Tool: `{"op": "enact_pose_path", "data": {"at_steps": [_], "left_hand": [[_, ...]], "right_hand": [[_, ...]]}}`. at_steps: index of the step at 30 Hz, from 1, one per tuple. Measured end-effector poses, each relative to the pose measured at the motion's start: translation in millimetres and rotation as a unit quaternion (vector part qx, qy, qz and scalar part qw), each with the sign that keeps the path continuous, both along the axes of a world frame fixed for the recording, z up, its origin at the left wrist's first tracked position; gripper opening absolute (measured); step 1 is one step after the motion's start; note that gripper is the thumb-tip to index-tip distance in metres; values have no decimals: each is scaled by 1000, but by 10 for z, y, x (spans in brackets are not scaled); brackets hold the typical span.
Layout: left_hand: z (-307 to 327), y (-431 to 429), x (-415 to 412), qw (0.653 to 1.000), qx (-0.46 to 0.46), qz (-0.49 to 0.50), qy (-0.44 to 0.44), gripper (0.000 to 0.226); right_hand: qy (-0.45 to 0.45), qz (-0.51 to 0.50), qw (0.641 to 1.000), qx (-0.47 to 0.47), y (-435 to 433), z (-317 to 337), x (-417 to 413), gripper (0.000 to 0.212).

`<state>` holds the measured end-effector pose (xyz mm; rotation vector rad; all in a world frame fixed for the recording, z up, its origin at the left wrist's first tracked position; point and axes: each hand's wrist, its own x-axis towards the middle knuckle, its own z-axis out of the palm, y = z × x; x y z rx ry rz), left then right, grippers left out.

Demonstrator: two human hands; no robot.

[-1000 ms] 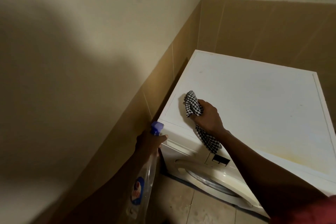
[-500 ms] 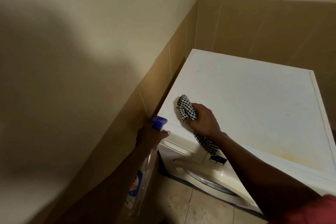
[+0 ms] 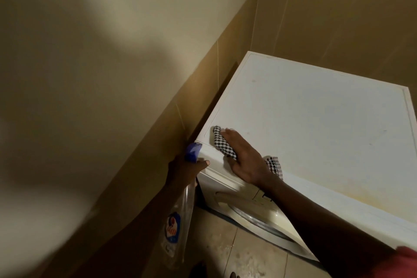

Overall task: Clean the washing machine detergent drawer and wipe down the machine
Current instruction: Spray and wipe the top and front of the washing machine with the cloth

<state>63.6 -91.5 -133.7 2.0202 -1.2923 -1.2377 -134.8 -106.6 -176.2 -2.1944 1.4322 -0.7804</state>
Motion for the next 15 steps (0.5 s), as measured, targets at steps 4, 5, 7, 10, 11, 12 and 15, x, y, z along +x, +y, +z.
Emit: {"op": "enact_pose_path", "data": {"at_steps": [4, 5, 7, 10, 11, 12, 15], "left_hand": [[-26, -17, 104, 999, 18, 51, -5, 33], [-25, -28, 120, 998, 21, 57, -14, 36], [-3, -38, 139, 998, 19, 67, -12, 36], [5, -70, 175, 998, 8, 58, -17, 42], [8, -80, 190, 998, 6, 54, -21, 41], [15, -91, 201, 998, 9, 52, -24, 39], [-51, -136, 236, 998, 32, 53, -26, 43]], "right_hand": [[85, 58, 995, -10, -133, -27, 262, 59], [104, 77, 991, -28, -181, -30, 341, 55], [138, 113, 981, -69, -265, -41, 497, 46], [169, 119, 973, -100, -349, -24, 651, 41], [168, 116, 974, -101, -369, -17, 670, 40], [163, 118, 975, -99, -379, -11, 676, 39], [132, 132, 978, -92, -337, -11, 607, 36]]}}
